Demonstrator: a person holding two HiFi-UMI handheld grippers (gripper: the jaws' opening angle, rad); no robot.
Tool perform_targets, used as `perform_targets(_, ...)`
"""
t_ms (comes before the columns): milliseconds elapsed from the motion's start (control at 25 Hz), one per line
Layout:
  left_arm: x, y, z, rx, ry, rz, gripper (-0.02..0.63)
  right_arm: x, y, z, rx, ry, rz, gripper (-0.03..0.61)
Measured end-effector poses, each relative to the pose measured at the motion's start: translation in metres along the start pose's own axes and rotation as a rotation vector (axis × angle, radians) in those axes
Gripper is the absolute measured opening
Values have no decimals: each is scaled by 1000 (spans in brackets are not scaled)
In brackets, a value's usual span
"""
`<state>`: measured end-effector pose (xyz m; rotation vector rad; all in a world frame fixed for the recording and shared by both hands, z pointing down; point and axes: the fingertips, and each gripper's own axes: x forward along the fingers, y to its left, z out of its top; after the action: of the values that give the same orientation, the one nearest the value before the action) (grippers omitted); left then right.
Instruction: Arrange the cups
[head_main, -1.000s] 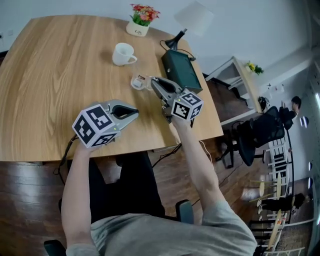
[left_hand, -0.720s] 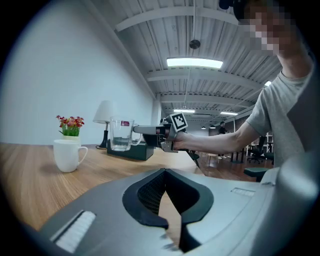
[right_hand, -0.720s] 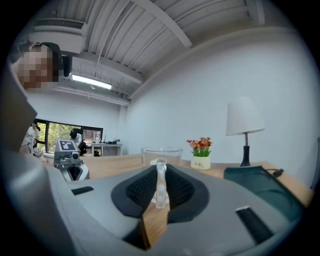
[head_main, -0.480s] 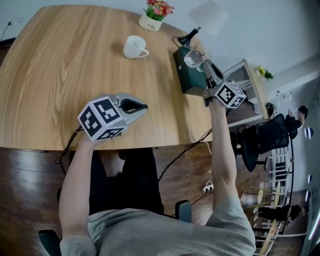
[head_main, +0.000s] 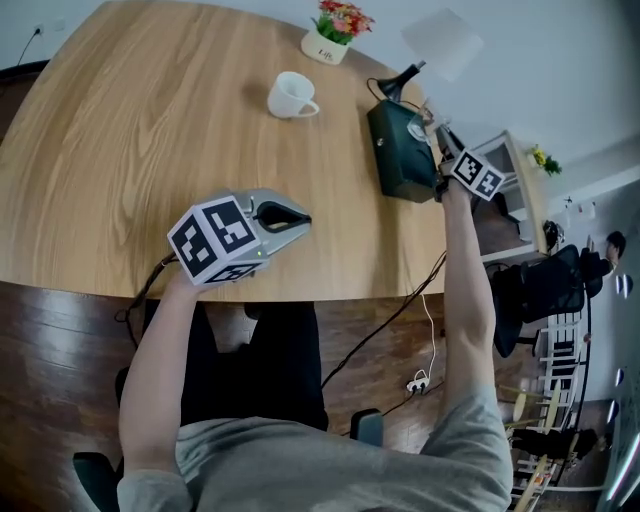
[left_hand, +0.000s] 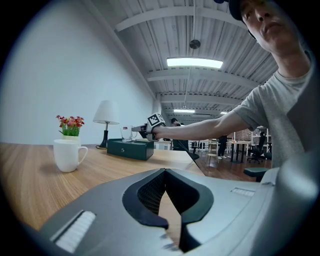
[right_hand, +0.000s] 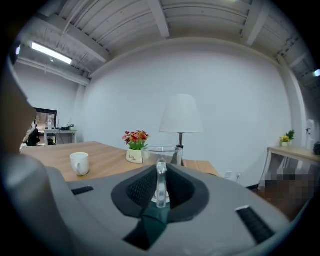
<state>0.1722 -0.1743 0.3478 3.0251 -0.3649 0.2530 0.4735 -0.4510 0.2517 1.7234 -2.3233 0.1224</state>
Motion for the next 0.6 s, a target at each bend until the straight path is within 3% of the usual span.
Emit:
perform_targets(160,0,0,0,1,-1,2,9,9,1,-3,12,19,34,57)
perform_targets(400,-1,1,-2,3,-1,1,9,4,-9,-15,-124,156,-52,75)
perform_targets(600,0,1,-1,-1,-2,5,9,-9,-16,-7,-161,182,-92,85)
